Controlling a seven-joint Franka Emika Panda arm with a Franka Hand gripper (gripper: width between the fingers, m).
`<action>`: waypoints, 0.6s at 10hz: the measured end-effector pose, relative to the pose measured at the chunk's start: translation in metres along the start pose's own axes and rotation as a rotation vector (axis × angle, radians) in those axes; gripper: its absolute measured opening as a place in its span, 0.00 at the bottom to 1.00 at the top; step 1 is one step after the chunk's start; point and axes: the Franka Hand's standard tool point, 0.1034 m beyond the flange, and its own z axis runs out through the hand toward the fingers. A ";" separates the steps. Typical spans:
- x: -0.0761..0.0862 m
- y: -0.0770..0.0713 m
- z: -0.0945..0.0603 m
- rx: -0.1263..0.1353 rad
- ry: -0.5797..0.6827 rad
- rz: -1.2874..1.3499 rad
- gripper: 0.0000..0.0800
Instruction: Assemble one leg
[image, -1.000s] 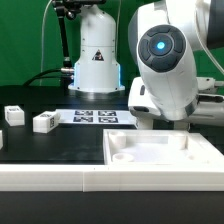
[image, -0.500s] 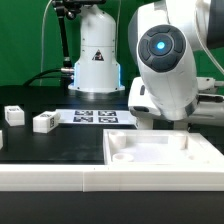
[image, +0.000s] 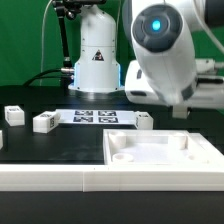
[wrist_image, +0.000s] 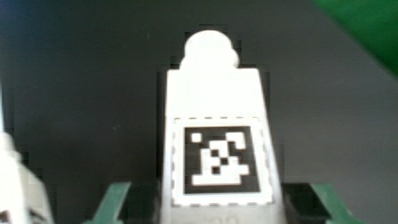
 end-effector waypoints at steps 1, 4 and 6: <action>-0.006 -0.004 -0.015 -0.001 -0.011 -0.011 0.36; -0.001 -0.010 -0.024 0.009 0.043 -0.021 0.36; 0.003 -0.016 -0.029 0.028 0.201 -0.032 0.36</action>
Offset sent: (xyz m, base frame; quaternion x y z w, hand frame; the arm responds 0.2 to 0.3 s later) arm 0.0000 0.0000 0.0000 0.0000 0.0000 0.0000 1.0000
